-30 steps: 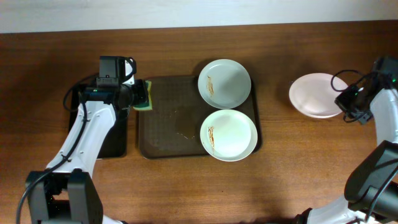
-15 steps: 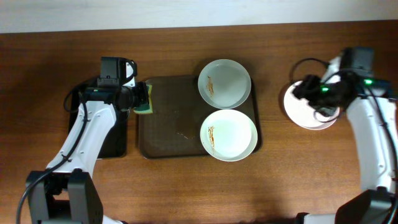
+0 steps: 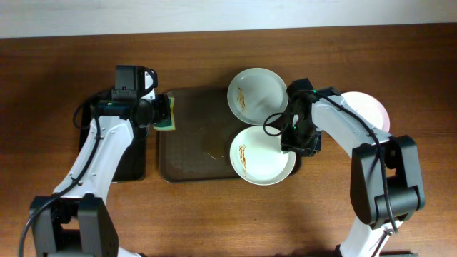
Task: Clean dirty plates on tray and stack at the side
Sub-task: 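Grip the lower pale plate rim with the right gripper and pull it left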
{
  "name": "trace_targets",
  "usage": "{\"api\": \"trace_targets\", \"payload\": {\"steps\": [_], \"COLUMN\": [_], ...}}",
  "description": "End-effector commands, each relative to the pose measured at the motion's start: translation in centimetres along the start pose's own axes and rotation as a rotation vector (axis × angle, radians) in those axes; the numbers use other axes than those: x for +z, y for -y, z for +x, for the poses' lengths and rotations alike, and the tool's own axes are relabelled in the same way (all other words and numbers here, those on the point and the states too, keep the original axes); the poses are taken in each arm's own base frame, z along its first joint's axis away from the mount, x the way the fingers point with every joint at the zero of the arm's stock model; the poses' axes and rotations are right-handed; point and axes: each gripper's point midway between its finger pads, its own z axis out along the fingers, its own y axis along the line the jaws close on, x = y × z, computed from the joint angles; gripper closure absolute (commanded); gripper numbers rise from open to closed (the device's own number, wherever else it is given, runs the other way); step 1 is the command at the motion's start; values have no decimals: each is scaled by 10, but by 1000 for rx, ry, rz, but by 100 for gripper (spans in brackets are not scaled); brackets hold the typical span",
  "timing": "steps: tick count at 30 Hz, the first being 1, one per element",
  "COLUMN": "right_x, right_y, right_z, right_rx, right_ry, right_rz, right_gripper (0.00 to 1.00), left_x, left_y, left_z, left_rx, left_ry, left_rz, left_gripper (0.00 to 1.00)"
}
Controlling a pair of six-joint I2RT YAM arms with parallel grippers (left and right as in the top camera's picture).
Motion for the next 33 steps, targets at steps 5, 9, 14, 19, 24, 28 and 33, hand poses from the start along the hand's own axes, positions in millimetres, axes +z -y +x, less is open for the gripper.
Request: {"api": "trace_targets", "payload": {"steps": [5, 9, 14, 19, 24, 28, 33], "right_x": [20, 19, -16, -11, 10, 9, 35], "right_y": [-13, -17, -95, -160, -166, -174, -180], "right_z": [17, 15, 6, 9, 3, -18, -8], "right_rx": [-78, -83, -232, -110, -92, -85, -94], "right_ry": [-3, 10, 121, 296, 308, 369, 270], "right_rz": [49, 43, -88, -106, -86, -132, -161], "right_gripper": [73, 96, 96, 96, 72, 68, 81], "left_x": [-1, -1, -1, -1, -1, -1, 1], "left_y": [-1, -1, -1, -1, -1, -1, -3], "left_z": [-5, -5, -5, -5, -5, -5, 4], "left_rx": [17, 16, 17, 16, 16, 16, 13], "left_ry": [15, 16, 16, 16, 15, 14, -21], "left_rz": [-6, -7, -7, -6, -6, -6, -13], "left_gripper": [99, 99, 99, 99, 99, 99, 99]}}
